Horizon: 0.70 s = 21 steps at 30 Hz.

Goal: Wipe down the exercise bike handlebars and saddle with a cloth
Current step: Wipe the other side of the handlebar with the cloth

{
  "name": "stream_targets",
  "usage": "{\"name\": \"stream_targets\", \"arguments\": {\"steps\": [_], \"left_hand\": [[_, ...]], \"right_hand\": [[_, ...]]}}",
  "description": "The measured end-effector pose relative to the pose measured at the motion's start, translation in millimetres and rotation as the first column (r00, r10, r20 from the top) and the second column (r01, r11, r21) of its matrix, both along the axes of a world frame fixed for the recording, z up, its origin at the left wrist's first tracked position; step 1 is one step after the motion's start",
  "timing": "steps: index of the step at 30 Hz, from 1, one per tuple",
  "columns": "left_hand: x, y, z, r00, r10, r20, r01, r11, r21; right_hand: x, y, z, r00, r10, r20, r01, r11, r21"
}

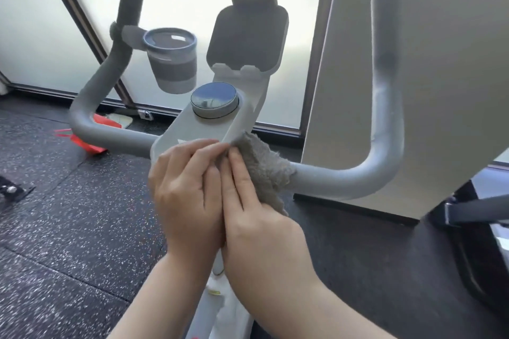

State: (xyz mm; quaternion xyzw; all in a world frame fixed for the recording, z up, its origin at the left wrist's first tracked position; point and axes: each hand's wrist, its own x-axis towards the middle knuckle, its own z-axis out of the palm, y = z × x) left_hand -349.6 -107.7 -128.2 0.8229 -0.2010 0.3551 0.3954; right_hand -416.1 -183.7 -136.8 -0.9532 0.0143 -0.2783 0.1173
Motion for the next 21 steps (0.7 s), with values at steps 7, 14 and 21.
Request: {"name": "stream_targets", "arguments": {"steps": [7,14,21], "left_hand": [[-2,4,10,0.996,-0.073,-0.060,0.078,0.993,0.088],[3,13,7,0.992,-0.112,-0.053,0.115,0.992,0.058],[0,14,5,0.990,-0.128,-0.053,0.131,0.988,0.077]], "right_hand": [[-13,-10,12,0.995,-0.095,-0.037,0.094,0.995,-0.033],[11,9,15,0.985,-0.134,0.111,0.146,0.982,-0.116],[-5,-13,-9,0.982,-0.110,0.151,0.137,0.974,-0.179]]}}
